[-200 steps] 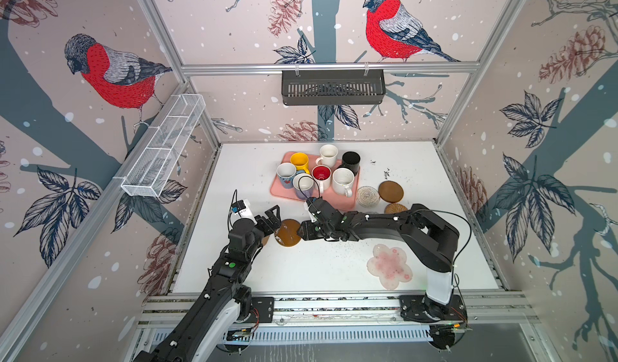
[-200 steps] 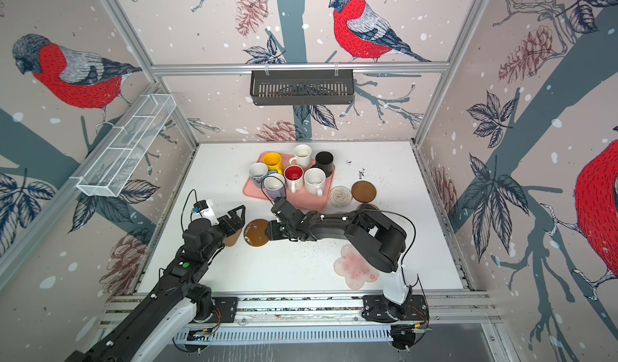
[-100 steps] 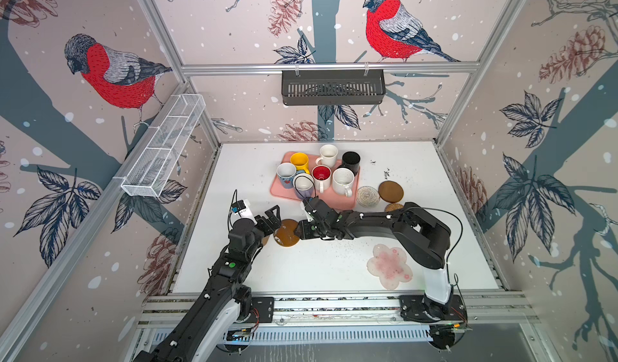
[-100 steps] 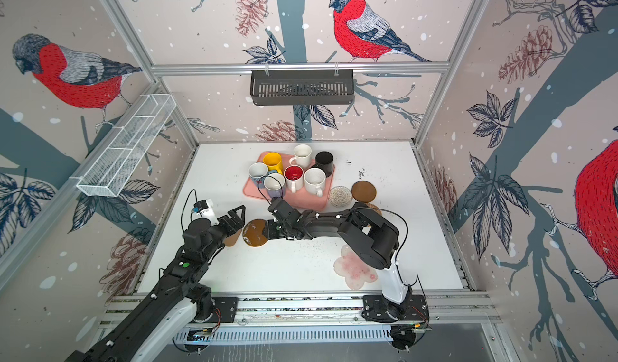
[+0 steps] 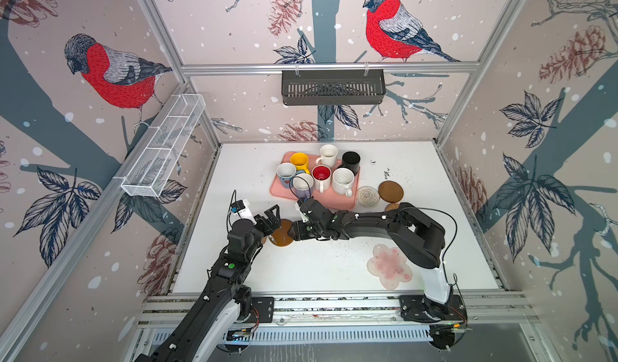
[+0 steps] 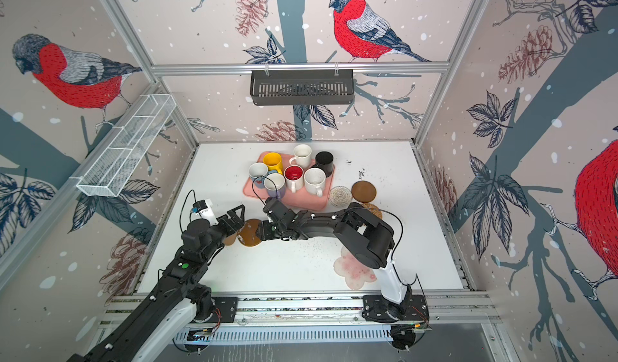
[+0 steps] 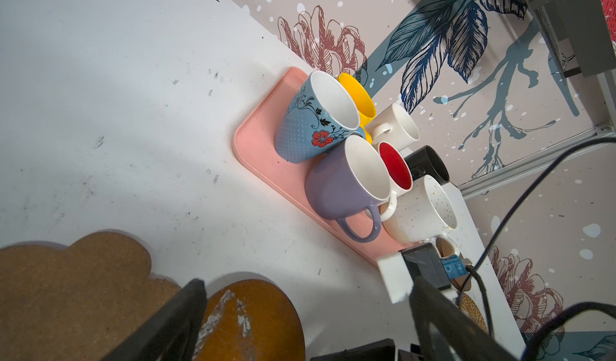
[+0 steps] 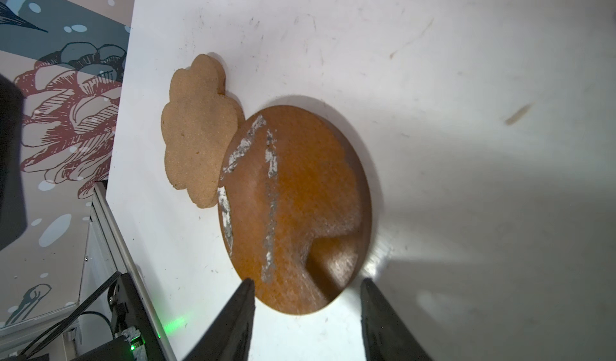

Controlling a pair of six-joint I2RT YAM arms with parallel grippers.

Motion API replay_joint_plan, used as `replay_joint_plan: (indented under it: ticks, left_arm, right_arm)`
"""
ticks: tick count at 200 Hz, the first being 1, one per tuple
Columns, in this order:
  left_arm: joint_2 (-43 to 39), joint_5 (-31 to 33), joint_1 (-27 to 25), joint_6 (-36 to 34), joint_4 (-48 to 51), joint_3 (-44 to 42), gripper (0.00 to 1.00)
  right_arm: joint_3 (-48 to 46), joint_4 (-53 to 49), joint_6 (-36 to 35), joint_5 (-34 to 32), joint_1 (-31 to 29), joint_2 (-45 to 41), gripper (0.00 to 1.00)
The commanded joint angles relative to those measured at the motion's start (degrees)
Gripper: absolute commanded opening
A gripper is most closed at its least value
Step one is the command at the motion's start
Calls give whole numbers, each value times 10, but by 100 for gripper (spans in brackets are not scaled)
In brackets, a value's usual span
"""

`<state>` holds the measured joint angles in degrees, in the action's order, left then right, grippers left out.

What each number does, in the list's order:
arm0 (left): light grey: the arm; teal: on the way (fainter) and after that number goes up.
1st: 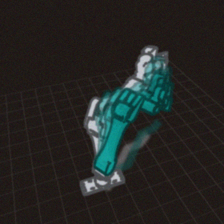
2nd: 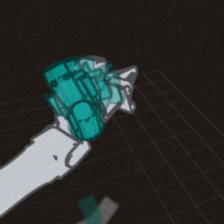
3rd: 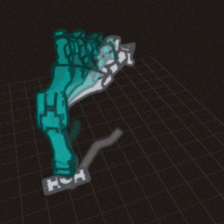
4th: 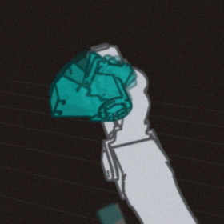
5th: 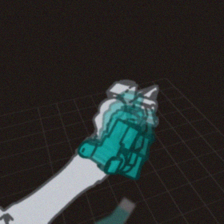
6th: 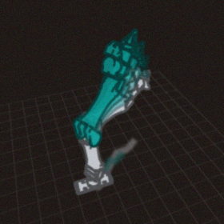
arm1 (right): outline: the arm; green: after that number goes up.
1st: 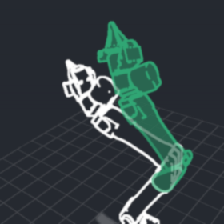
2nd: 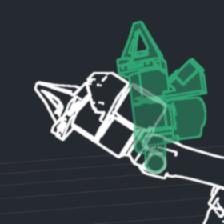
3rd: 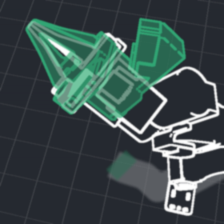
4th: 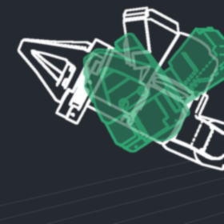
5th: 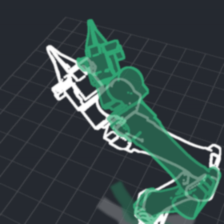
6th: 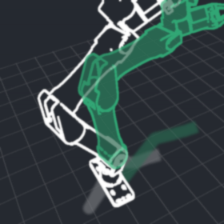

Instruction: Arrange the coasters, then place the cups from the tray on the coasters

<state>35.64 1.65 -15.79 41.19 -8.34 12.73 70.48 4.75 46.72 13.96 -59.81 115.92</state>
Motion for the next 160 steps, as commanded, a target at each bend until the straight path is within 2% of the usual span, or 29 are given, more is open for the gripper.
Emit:
replay_joint_plan:
  ticks: [1,42,77,117,160]
  left_arm:
    - [4,-4,-2,-19,-17,2,96]
    - [45,20,-46,-33,1,40,96]
    - [50,63,-93,-32,28,61,96]
    - [93,174,-218,-22,51,109,96]
    - [203,232,-323,-13,42,175,96]
  right_arm:
    - [-7,8,-3,-10,-1,-18,55]
    - [-42,2,-19,-33,0,-79,58]
    - [-113,4,-25,-52,12,-157,59]
    - [-221,7,-27,-75,39,-278,59]
    - [-314,-32,-45,-86,99,-420,59]
